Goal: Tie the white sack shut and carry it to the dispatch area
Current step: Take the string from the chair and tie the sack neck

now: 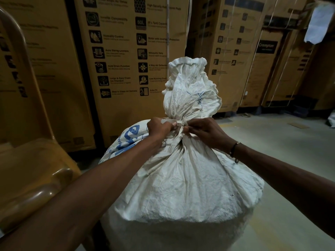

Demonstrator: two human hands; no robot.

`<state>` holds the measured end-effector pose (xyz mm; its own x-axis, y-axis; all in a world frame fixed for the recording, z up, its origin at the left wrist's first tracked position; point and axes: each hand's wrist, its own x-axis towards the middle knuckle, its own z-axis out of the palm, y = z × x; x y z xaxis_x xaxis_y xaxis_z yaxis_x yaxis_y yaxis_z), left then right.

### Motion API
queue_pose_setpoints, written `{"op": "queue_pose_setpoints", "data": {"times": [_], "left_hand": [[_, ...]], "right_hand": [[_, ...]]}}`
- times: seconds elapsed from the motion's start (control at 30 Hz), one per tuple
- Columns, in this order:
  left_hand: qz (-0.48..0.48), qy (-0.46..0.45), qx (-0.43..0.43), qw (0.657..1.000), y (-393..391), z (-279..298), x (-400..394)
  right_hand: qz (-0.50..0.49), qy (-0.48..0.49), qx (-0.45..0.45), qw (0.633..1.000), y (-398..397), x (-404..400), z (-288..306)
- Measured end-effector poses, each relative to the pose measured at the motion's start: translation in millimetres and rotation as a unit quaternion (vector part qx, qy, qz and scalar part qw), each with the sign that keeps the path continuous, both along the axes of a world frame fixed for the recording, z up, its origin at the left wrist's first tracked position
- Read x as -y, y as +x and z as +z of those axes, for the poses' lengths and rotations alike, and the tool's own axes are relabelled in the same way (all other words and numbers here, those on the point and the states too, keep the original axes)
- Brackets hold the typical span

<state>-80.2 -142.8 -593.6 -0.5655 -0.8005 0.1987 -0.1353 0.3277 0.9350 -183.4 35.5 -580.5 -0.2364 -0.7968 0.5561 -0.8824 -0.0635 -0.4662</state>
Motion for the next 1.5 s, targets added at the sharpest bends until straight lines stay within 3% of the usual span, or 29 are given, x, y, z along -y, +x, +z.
{"op": "queue_pose_setpoints", "data": {"times": [0.2, 0.3, 0.37, 0.5, 0.97, 1.5], "left_hand": [[-0.033, -0.023, -0.033, 0.999, 2, -5, 3], [-0.035, -0.047, -0.041, 0.997, 4, -7, 1], [-0.031, -0.050, -0.046, 0.997, 3, -8, 2], [-0.034, -0.092, -0.049, 0.994, 0, -10, 7], [-0.061, -0.138, -0.063, 0.987, -1, -17, 13], [-0.056, -0.191, -0.067, 0.978, 3, -18, 9]], "right_hand": [[-0.017, 0.001, 0.095, 0.995, -14, -4, 0], [0.004, -0.036, 0.217, 0.975, -15, 0, 0], [-0.009, -0.052, 0.248, 0.967, -17, 3, 1], [-0.062, -0.048, 0.186, 0.979, -23, 4, 0], [-0.079, -0.015, 0.074, 0.994, -23, 10, 7], [-0.137, -0.058, 0.019, 0.989, -4, 33, 12]]}}
